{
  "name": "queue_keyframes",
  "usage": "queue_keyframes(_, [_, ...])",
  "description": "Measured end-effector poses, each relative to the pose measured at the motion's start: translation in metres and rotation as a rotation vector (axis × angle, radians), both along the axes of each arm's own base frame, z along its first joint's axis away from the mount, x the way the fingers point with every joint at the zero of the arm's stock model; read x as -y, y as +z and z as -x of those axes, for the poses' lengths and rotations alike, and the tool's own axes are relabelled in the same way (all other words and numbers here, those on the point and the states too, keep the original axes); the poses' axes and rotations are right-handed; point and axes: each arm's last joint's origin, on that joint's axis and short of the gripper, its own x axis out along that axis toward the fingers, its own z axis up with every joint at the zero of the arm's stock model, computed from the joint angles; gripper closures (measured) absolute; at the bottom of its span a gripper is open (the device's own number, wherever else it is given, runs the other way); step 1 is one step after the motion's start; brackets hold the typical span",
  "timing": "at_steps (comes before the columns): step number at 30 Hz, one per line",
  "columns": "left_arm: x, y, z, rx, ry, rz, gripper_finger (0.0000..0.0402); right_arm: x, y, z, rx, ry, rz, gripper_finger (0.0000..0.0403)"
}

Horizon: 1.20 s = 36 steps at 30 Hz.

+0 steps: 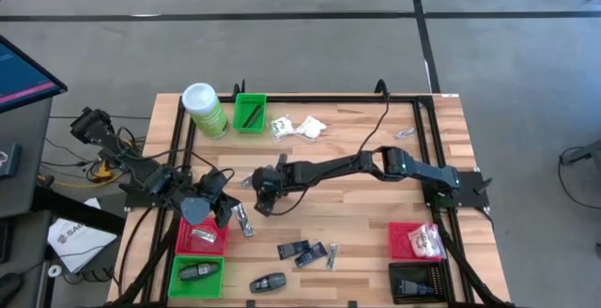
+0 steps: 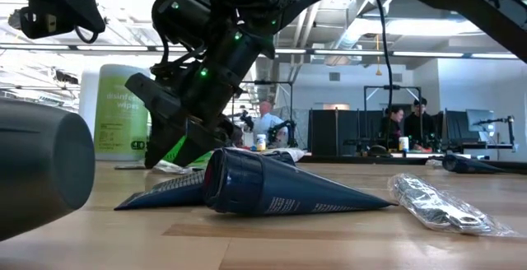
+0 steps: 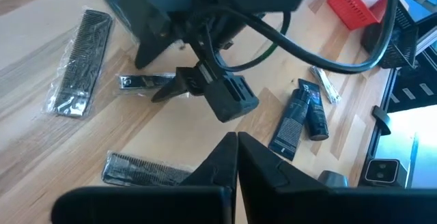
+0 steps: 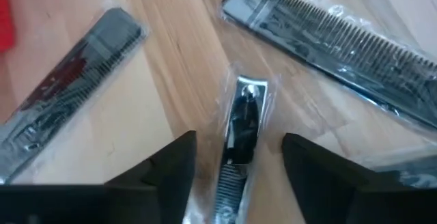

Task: Pick & Place Travel size toiletries
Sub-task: Put the nail cutter into the left red bin

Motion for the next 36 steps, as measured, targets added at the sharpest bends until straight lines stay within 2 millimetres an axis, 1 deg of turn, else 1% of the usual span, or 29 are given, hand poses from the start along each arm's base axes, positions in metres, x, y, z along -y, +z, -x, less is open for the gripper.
queue_keyframes(9, [0.000,0.001,-0.001,0.020,0.012,-0.005,0.0398,-0.005,-0.001,0.004,-0.043,0.025,0.030,0.0327])
queue_keyframes(12, [0.000,0.001,-0.001,0.029,0.020,-0.012,0.0398,-0.005,-0.001,0.005,-0.056,0.028,0.027,0.0363])
queue_keyframes(27, [-0.002,0.004,-0.003,0.082,0.075,-0.057,0.0398,-0.008,0.004,0.008,-0.077,0.079,-0.067,0.0365])
queue_keyframes(32, [-0.002,0.004,-0.003,0.099,0.096,-0.078,0.0398,-0.008,0.015,0.011,-0.077,0.087,-0.091,0.0365])
queue_keyframes(34, [-0.003,0.004,-0.003,0.100,0.098,-0.080,0.0398,-0.008,0.025,0.013,-0.067,0.087,-0.091,0.0365])
queue_keyframes(36, [-0.003,0.004,-0.003,0.102,0.101,-0.083,0.0398,-0.007,0.040,0.014,-0.032,0.088,-0.092,0.0365])
